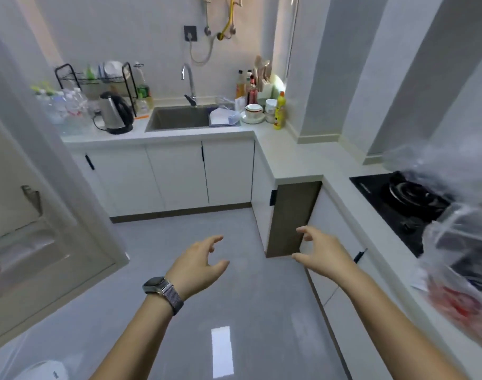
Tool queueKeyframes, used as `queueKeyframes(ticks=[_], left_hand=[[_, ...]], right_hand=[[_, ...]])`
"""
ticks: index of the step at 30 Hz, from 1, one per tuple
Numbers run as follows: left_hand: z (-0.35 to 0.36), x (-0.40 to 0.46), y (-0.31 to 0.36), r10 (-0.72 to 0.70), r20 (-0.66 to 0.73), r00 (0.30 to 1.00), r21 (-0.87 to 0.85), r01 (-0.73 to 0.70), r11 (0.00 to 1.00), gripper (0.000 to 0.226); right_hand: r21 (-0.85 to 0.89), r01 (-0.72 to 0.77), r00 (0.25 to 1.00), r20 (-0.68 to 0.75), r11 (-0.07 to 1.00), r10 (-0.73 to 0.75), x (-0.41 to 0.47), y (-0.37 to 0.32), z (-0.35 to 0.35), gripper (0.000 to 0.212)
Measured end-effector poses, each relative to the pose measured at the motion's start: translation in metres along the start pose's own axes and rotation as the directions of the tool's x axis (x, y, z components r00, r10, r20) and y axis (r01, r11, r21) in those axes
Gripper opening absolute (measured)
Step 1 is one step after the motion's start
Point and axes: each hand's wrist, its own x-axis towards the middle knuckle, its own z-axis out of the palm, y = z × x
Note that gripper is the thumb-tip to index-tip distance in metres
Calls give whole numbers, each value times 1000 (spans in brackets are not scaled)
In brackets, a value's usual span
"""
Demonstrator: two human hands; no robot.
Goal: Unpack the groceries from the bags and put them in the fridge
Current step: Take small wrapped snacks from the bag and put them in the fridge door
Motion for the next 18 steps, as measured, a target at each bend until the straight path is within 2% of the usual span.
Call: queueKeyframes(ticks=[4, 7, 14, 18], left_hand=[[53, 49, 82, 197, 98, 975, 5, -199, 980, 59], [90, 70, 134, 301, 189, 935, -22, -302, 953, 59], [165, 100, 235, 492, 385, 781, -70, -507, 859, 50], [202, 106, 275, 545, 489, 681, -119, -566, 816, 46]], right_hand=[[34, -130, 991, -29, 991, 131, -14, 76, -29, 71], [65, -223, 970, -89, 973, 228, -33, 121, -47, 67], [248, -445, 833, -238, 860, 500, -92, 226, -74, 60], [317, -540, 743, -255, 780, 618, -110, 263, -73, 48]])
